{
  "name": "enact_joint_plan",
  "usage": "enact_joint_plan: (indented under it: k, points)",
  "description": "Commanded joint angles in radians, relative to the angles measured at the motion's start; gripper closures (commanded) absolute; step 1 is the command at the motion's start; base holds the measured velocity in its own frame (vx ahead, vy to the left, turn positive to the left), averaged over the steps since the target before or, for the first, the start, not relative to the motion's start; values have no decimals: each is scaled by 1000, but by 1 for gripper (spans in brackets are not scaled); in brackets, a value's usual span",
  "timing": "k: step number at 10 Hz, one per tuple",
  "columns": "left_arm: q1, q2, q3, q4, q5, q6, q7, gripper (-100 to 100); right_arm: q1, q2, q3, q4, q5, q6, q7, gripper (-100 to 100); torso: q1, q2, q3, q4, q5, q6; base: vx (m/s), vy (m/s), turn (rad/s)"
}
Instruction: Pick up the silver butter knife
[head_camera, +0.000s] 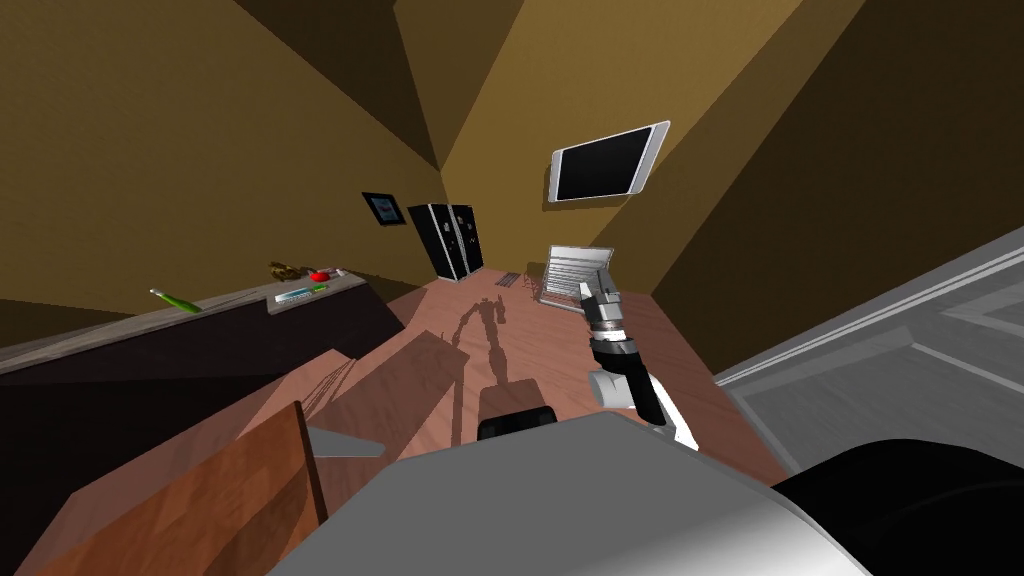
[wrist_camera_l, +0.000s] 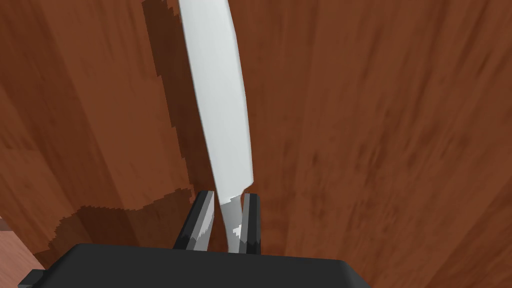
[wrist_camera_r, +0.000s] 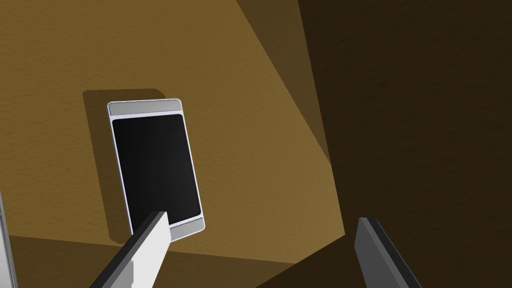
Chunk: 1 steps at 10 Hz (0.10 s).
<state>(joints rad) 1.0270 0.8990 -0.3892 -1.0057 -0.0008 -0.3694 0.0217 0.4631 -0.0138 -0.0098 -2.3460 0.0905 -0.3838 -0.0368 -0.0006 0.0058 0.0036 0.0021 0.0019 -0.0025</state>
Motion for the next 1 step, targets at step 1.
enact_joint_plan:
  k: [1]
  points:
    - [0, 0, 0, 0, 0, 0, 0, 0, 0, 0, 0, 0, 0, 0, 0, 0, 0, 0, 0, 0, 0, 0, 1, -5, 0]
